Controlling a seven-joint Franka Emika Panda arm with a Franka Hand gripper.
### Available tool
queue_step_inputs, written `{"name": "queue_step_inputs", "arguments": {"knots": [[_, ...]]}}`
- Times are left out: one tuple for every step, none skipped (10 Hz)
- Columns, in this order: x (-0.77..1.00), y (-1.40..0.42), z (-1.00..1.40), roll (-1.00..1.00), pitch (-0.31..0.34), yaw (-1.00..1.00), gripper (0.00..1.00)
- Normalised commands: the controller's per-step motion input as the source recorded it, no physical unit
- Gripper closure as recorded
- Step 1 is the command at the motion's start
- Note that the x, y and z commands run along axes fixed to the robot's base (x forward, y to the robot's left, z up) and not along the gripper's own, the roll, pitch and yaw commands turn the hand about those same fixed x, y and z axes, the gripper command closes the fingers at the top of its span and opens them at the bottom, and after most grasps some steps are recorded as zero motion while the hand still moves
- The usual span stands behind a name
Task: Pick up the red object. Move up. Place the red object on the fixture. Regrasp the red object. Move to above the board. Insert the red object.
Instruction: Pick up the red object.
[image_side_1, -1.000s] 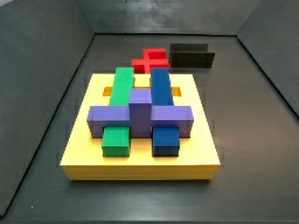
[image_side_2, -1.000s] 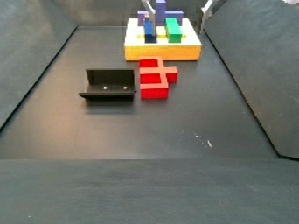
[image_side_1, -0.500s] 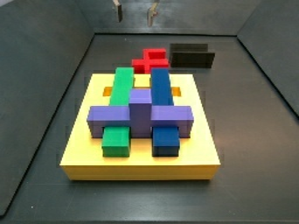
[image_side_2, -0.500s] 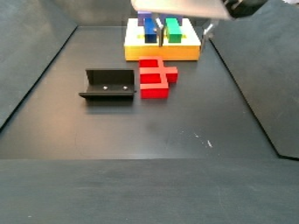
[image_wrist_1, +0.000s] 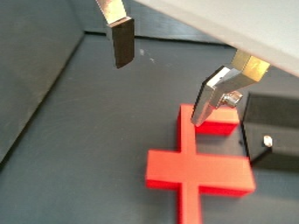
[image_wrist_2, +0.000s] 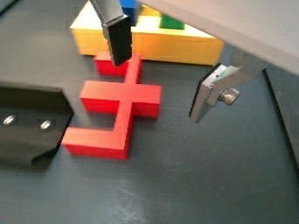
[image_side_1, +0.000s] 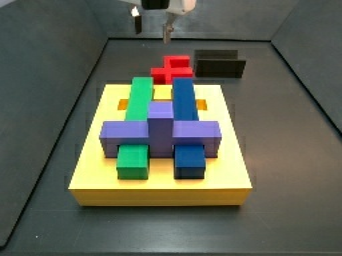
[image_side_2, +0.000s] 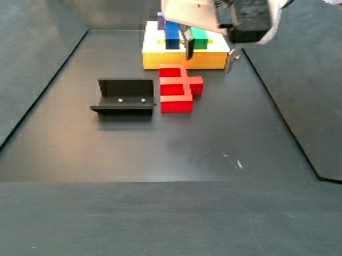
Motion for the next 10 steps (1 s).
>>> {"name": "queue_step_inputs", "arguments": {"knots": [[0.00,-0.23,-0.21,-0.09,-0.110,-0.87,0.00],[0.00,-0.18,-0.21,-0.11,-0.123,-0.89,0.00],[-0.01,-0.10,-0.15,-0.20,-0.163,-0.87,0.00],[-0.01,-0.09,-0.15,-0.20,-0.161,-0.89,0.00],[0.00,-0.08,-0.10,-0.20,-0.130,-0.89,0.00],[0.00,-0.09,-0.19,-0.17,-0.094,-0.89,0.00],[0.00,-0.17,-0.24,-0.13,-0.033,-0.83,0.00],[0.00,-0.19,-0.32,-0.11,0.046,-0.76,0.00],[0.00,-0.28,-0.33,0.00,0.039,-0.74,0.00],[0.02,-0.32,-0.26,0.00,0.040,-0.79,0.00]]}}
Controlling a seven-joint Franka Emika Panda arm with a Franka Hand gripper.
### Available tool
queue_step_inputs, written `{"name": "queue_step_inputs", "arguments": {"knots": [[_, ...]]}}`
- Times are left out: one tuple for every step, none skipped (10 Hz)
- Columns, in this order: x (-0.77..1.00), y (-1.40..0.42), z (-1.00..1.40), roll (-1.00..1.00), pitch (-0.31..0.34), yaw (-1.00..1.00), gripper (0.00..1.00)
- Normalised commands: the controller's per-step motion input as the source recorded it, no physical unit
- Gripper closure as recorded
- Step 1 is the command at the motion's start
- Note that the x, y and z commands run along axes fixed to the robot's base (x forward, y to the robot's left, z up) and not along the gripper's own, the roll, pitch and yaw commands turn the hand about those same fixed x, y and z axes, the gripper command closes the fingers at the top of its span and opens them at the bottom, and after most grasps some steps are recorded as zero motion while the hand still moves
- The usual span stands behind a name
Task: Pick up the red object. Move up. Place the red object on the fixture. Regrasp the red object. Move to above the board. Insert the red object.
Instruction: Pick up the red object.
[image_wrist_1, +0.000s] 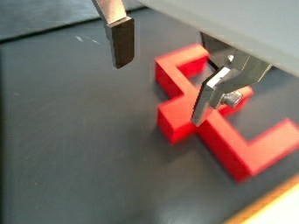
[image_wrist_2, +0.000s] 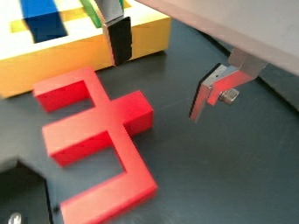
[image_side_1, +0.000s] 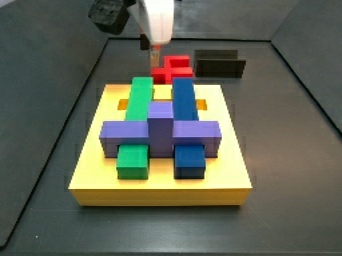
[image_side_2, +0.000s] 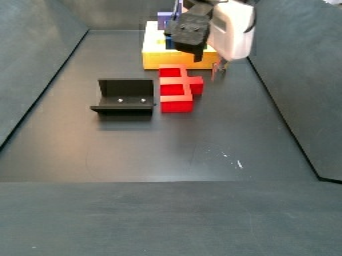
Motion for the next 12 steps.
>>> {"name": "queue_step_inputs", "arguments": {"knots": [[0.19,-0.16,-0.24,0.00,0.091,-0.71,0.00],[0.25,0.00,-0.19,0.00,0.091,-0.47,0.00],[0.17,0.00,-0.20,0.01,0.059,-0.39,0.00],[0.00,0.00,-0.27,0.06,0.044,-0.25,0.00],[0.00,-0.14,-0.31,0.11,0.011,-0.11,0.00],[0.00,-0.07,-0.34,0.15,0.003,-0.14,0.00],[0.00,-0.01,-0.36,0.14,0.003,-0.13,0.00],[0.27,0.00,-0.37,0.10,0.053,-0.11,0.00],[0.27,0.00,-0.24,0.08,0.073,-0.13,0.00],[0.14,0.00,-0.13,0.08,0.069,-0.21,0.00],[0.11,0.00,-0.12,0.06,0.057,-0.22,0.00],[0.00,0.00,-0.12,0.03,0.036,-0.21,0.00]]}}
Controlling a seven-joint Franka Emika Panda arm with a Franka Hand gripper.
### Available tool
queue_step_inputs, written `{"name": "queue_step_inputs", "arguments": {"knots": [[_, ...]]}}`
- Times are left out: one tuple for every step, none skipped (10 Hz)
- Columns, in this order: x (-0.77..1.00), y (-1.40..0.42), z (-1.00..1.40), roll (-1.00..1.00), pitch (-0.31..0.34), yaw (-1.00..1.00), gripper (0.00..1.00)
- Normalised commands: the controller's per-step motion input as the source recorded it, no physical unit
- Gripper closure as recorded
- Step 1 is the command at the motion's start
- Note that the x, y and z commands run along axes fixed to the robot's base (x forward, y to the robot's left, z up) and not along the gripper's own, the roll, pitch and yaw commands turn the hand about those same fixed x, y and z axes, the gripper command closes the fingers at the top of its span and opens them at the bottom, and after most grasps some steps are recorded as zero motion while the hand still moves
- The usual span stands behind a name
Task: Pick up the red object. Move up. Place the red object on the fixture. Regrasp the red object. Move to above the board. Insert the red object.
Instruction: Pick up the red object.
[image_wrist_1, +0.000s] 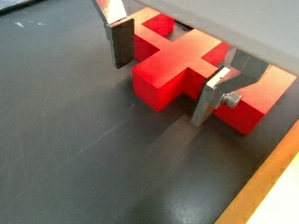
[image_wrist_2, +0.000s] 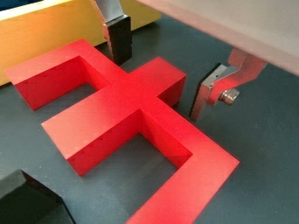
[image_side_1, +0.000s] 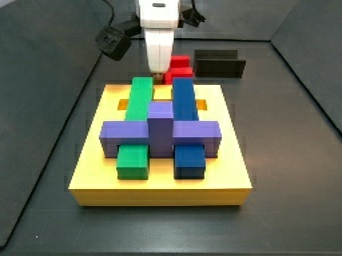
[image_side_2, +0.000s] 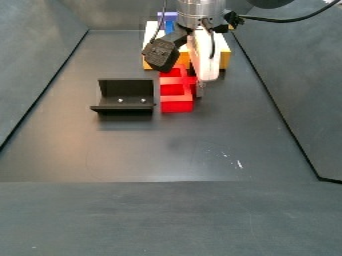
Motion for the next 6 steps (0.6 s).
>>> {"name": "queue_step_inputs", "arguments": {"knots": [[0.00,0.00,-0.13,0.02,0.030,-0.24,0.00],[0.01,0.00,-0.17,0.00,0.023,-0.17,0.00],[0.01,0.01,-0.16,0.00,0.013,-0.10,0.00],[0.04,0.00,-0.09,-0.03,0.010,-0.05,0.00],[0.12,0.11,-0.07,-0.11,0.009,-0.01,0.00],[0.14,0.12,-0.03,-0.09,0.006,0.00,0.00]]}}
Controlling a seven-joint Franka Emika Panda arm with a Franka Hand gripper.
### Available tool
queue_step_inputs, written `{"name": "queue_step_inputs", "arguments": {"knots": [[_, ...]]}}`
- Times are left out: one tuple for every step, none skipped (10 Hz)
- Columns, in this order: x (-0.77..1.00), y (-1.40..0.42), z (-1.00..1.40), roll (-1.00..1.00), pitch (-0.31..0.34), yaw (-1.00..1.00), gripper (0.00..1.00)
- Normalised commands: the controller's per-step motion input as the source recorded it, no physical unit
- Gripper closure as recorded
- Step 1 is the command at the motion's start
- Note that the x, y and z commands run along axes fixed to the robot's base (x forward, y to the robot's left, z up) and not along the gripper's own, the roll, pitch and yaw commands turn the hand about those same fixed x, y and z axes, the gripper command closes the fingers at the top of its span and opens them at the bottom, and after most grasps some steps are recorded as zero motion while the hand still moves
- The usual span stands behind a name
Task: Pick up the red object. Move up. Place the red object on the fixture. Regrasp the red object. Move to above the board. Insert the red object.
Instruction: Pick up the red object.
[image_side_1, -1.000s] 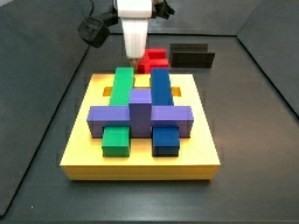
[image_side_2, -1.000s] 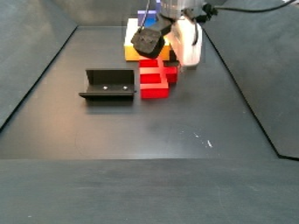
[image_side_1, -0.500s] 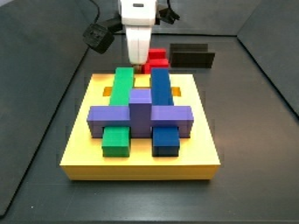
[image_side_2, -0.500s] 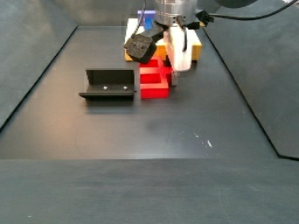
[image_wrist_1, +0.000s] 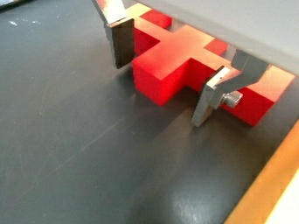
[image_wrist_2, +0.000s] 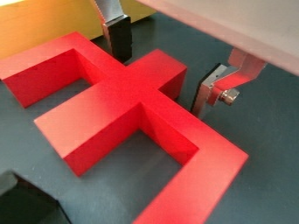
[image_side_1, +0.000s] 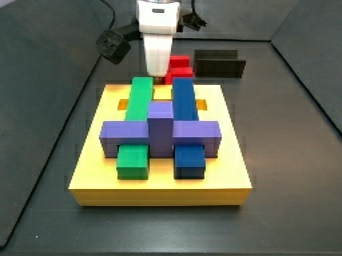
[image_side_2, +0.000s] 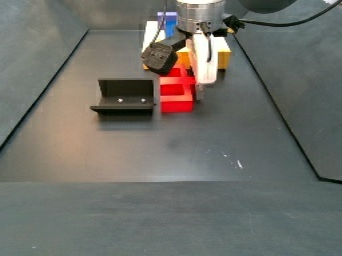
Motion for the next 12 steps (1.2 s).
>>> {"name": "queue_step_inputs", "arguments": {"knots": [[0.00,0.01,0.00,-0.01,0.000,0.00,0.00],[0.00,0.00,0.00,0.00,0.000,0.00,0.00],[0.00,0.00,0.00,0.00,0.000,0.00,1.00],[0.00,0.00,0.00,0.00,0.000,0.00,1.00],[0.00,0.00,0.00,0.00,0.000,0.00,1.00],[0.00,0.00,0.00,0.00,0.000,0.00,1.00],[0.00,0.00,0.00,0.00,0.000,0.00,1.00],[0.00,0.00,0.00,0.00,0.000,0.00,1.00],[0.00,0.00,0.00,0.00,0.000,0.00,1.00],[0.00,0.00,0.00,0.00,0.000,0.00,1.00],[0.00,0.00,0.00,0.00,0.000,0.00,1.00],[0.00,0.00,0.00,0.00,0.000,0.00,1.00]]}}
